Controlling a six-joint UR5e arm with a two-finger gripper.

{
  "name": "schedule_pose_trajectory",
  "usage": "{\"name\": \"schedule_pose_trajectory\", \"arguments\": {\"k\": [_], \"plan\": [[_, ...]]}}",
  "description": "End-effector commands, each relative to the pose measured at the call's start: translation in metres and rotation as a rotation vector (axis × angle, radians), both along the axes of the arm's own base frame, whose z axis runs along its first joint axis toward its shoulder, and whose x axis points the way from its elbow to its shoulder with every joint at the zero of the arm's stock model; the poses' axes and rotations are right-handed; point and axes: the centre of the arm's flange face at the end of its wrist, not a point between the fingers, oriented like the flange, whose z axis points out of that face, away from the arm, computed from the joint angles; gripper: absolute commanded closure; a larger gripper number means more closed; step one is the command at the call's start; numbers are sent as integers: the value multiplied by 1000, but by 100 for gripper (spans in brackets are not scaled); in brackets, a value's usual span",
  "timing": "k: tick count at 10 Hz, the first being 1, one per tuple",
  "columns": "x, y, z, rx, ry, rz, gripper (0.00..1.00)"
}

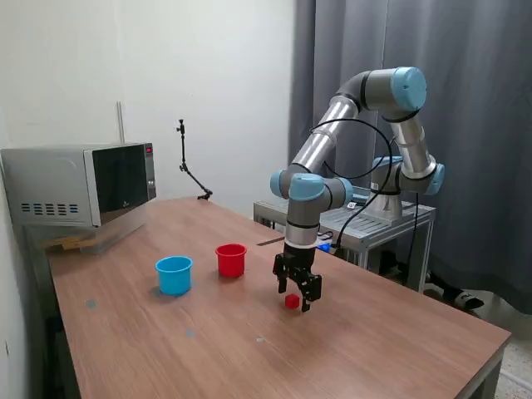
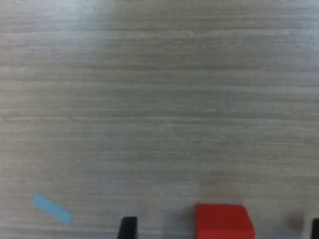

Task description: Place red objects in the red bin, and blue objects in the blue bin.

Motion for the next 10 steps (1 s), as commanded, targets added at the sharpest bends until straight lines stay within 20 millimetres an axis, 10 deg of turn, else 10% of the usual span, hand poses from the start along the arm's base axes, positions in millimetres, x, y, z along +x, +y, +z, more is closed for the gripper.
{"name": "schedule_pose_trajectory", "arguments": {"k": [1, 8, 10], "plan": [[-1, 1, 0, 3, 1, 0, 100], [-4, 1, 9, 11, 16, -1, 100], [-13, 7, 41, 12, 63, -9, 100]]}}
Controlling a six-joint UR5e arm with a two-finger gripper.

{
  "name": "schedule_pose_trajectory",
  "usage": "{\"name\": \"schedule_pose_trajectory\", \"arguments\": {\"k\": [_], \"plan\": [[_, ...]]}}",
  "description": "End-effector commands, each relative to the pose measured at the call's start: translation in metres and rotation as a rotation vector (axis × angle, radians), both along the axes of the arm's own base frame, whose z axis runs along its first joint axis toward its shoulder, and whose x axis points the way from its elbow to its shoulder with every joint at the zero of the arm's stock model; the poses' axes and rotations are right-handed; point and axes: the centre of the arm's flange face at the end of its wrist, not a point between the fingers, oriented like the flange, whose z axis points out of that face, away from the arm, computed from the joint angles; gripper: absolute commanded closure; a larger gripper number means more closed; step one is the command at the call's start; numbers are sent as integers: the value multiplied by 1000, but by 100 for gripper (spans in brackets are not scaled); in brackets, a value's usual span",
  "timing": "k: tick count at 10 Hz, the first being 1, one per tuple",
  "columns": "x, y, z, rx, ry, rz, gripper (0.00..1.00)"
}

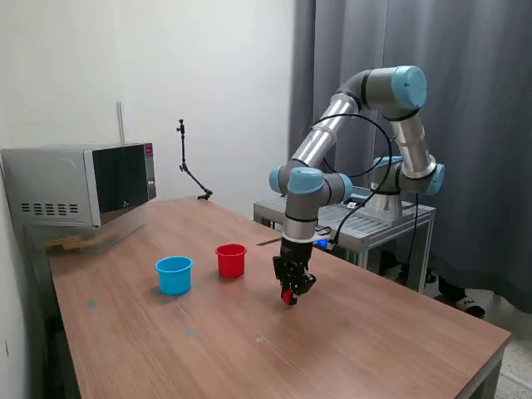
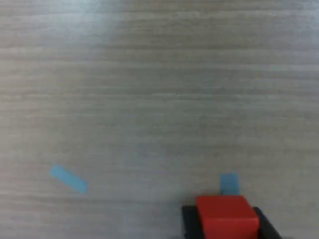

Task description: Place red objects in the red bin, and blue objects in the blue bin.

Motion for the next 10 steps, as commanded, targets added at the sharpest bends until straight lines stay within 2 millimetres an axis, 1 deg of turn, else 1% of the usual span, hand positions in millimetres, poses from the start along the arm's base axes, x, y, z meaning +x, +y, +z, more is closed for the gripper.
{"name": "schedule_pose_trajectory", "arguments": {"k": [1, 2, 3, 4, 5, 6, 8, 9, 10], "plan": [[-15, 36, 58, -2, 84, -51, 100], [-20, 61, 92, -1, 130, -87, 100], [-19, 69, 95, 14, 122, -100, 100], [-19, 93, 101, 52, 115, -135, 100], [-19, 116, 102, 65, 108, -167, 100], [-18, 136, 107, 67, 110, -201, 100], [-8, 175, 97, 77, 81, -262, 100], [-3, 186, 95, 79, 71, -279, 100], [3, 202, 93, 79, 61, -303, 100]]}}
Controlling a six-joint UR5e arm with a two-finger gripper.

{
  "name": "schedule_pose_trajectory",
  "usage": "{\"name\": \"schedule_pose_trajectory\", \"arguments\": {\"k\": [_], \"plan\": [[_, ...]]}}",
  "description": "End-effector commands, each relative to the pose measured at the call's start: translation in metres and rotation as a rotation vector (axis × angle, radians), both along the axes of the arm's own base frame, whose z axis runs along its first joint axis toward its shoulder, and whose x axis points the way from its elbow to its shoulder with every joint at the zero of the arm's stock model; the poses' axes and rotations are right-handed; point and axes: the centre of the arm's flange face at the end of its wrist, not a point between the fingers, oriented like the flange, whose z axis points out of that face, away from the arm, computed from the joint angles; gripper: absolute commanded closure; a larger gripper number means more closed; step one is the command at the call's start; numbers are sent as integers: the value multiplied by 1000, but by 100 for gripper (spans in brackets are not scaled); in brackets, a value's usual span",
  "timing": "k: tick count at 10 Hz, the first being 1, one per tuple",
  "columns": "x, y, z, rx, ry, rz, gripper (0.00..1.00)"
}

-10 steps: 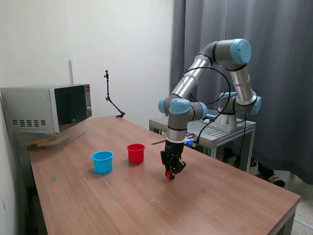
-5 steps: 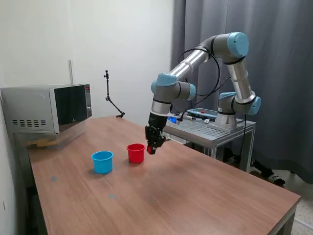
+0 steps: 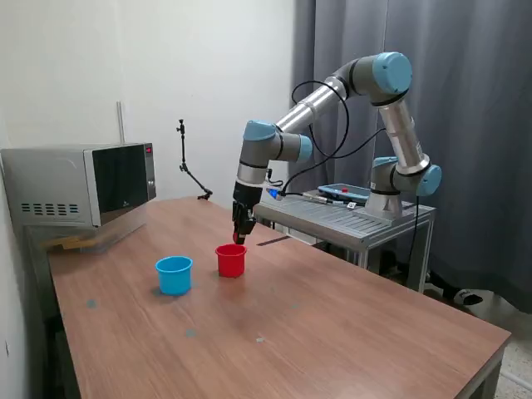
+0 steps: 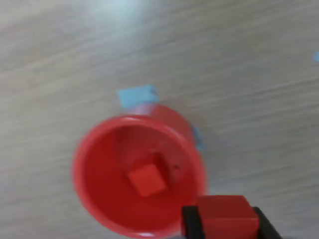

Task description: Place red objects in the red bin, and blue objects in the blue bin.

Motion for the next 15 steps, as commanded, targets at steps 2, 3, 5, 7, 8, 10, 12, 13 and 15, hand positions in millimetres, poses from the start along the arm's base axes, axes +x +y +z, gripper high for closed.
{"name": "schedule_pose_trajectory", "arguments": {"k": [2, 3, 5, 7, 8, 10, 12, 13, 15], "plan": [[19, 43, -7, -5, -28, -78, 100], [21, 47, -7, -5, -30, -85, 100], [21, 51, -6, -8, -26, -93, 100], [21, 50, -6, -9, -25, -91, 100], [21, 51, -6, -9, -25, -93, 100], [20, 49, -6, -17, -24, -90, 100], [20, 46, -6, -19, -30, -85, 100], [19, 46, -5, -19, -27, -85, 100], [18, 46, -3, -20, -23, -85, 100]]}}
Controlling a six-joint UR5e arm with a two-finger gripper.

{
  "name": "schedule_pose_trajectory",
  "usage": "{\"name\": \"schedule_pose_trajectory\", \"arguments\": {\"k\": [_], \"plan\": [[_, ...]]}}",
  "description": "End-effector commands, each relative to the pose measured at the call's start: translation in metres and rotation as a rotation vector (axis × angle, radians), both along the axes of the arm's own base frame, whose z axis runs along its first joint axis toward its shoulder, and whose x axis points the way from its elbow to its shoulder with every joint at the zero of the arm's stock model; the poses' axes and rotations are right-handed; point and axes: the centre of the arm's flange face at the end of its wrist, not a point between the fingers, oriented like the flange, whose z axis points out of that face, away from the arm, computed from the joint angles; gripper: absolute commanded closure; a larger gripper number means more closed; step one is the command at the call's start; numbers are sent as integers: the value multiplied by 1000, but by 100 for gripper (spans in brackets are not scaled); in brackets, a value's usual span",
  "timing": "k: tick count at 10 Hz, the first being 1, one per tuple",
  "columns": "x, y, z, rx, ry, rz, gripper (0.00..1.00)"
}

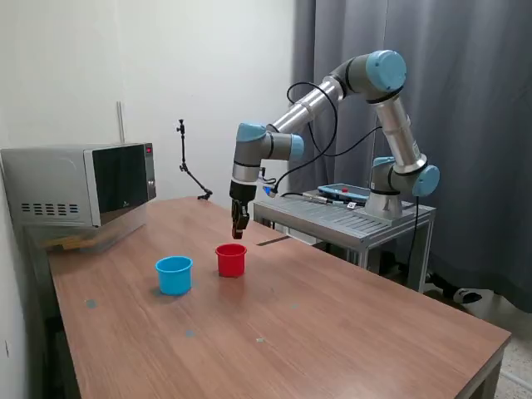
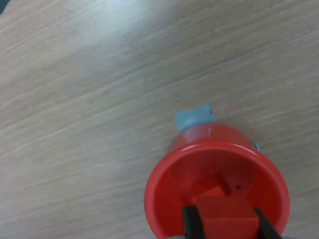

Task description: Place red objects in the red bin, and blue objects in the blue bin.

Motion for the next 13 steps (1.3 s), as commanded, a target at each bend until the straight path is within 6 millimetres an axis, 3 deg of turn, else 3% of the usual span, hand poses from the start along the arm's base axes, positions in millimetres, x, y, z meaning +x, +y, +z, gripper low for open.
{"name": "schedule_pose_trajectory", "arguments": {"k": [1, 11, 12, 13], "plan": [[-1, -1, 0, -1, 1, 2, 100], [-9, 0, 5, 2, 17, 7, 100], [-9, -1, 4, 1, 16, 7, 0], [-9, -1, 4, 1, 16, 7, 0]]}}
